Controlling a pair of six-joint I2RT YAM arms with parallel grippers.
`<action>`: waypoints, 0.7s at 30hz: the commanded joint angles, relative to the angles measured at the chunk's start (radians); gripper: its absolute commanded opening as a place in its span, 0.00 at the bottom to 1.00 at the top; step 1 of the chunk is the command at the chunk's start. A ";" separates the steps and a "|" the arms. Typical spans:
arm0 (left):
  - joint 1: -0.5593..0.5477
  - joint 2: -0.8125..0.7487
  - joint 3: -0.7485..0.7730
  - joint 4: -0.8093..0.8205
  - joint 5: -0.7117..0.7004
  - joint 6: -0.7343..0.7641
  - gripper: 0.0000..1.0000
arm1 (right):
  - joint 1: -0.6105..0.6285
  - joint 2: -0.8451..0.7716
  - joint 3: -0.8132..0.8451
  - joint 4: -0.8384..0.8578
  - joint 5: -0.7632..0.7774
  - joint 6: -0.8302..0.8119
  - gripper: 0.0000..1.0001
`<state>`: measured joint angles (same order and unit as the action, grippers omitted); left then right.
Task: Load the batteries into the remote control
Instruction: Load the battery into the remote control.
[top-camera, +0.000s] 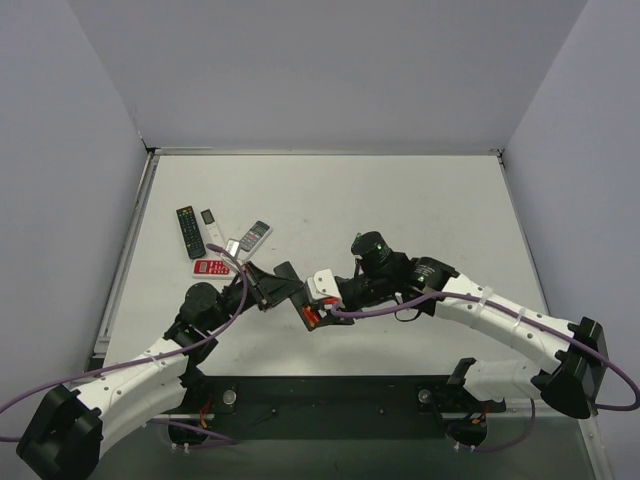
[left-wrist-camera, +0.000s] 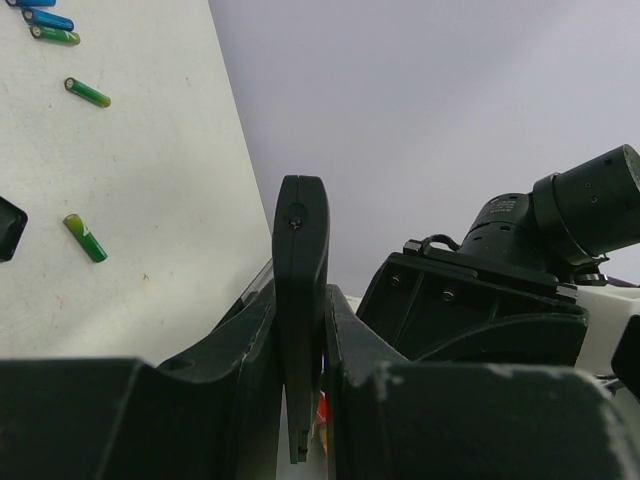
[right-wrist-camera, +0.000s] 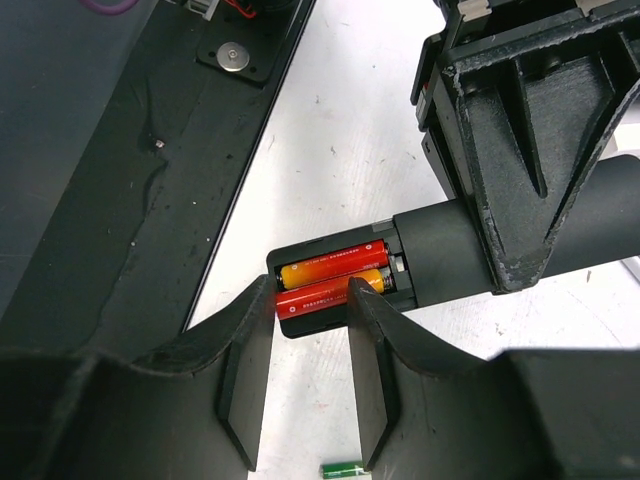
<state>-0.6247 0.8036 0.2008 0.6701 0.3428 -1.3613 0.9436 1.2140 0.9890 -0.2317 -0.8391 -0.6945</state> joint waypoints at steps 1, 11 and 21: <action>0.000 -0.017 0.043 0.181 0.010 -0.079 0.00 | 0.009 0.044 0.013 -0.049 0.043 -0.036 0.29; 0.002 -0.026 0.043 0.180 0.021 -0.085 0.00 | 0.029 0.068 0.027 -0.038 0.098 -0.037 0.27; -0.001 -0.060 0.031 0.135 -0.030 -0.068 0.00 | 0.084 0.067 0.016 0.034 0.184 0.081 0.18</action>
<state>-0.6189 0.8017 0.1921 0.6456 0.3183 -1.3621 0.9951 1.2537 1.0092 -0.2031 -0.7242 -0.6746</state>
